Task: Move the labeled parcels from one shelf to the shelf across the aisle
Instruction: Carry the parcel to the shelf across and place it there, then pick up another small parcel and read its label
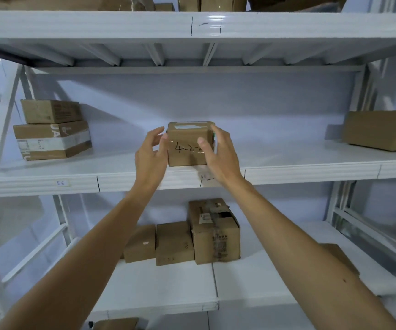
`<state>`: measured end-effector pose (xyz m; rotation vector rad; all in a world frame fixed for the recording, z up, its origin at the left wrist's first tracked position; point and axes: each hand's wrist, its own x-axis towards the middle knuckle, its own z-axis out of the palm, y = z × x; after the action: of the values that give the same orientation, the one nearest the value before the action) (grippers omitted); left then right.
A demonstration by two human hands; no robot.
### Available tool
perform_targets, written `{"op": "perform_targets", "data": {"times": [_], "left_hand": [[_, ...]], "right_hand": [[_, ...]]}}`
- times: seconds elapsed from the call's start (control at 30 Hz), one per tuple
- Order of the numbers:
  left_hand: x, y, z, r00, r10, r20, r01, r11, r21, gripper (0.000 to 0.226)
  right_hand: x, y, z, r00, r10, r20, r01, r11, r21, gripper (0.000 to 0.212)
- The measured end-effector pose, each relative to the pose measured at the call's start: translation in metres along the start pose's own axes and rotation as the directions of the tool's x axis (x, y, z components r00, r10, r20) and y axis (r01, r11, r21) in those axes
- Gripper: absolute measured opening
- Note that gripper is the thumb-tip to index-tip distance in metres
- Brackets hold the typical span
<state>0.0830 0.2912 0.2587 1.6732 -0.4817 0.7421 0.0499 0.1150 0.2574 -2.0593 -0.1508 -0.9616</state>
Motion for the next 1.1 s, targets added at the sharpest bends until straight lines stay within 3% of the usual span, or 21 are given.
{"op": "perform_targets", "data": {"times": [0.17, 0.3, 0.47, 0.7, 0.97, 1.1], "left_hand": [[-0.035, 0.014, 0.011, 0.984, 0.140, 0.108, -0.146, 0.988, 0.045, 0.035], [-0.071, 0.003, 0.031, 0.926, 0.300, 0.227, -0.330, 0.938, 0.107, 0.035], [-0.112, -0.015, 0.067, 0.913, 0.148, 0.381, -0.153, 0.988, -0.016, 0.037], [-0.169, -0.024, 0.130, 0.774, -0.010, 0.633, -0.015, 0.999, 0.033, 0.039], [-0.227, -0.011, 0.222, 0.700, -0.144, 0.700, 0.112, 0.990, 0.091, 0.034], [-0.260, 0.001, 0.273, 0.702, -0.186, 0.688, 0.123, 0.983, 0.139, 0.030]], "right_hand": [[-0.028, -0.003, -0.012, 0.999, -0.011, -0.037, 0.011, 1.000, 0.008, 0.067], [-0.063, 0.010, -0.026, 0.997, -0.071, 0.003, 0.070, 0.982, -0.176, 0.062], [-0.113, 0.042, -0.060, 0.995, 0.089, -0.039, -0.097, 0.959, -0.266, 0.056], [-0.169, 0.108, -0.126, 0.931, 0.361, -0.053, -0.356, 0.868, -0.346, 0.049], [-0.196, 0.190, -0.214, 0.873, 0.487, -0.008, -0.443, 0.787, -0.430, 0.044], [-0.207, 0.237, -0.251, 0.849, 0.523, 0.072, -0.417, 0.747, -0.518, 0.040]]}}
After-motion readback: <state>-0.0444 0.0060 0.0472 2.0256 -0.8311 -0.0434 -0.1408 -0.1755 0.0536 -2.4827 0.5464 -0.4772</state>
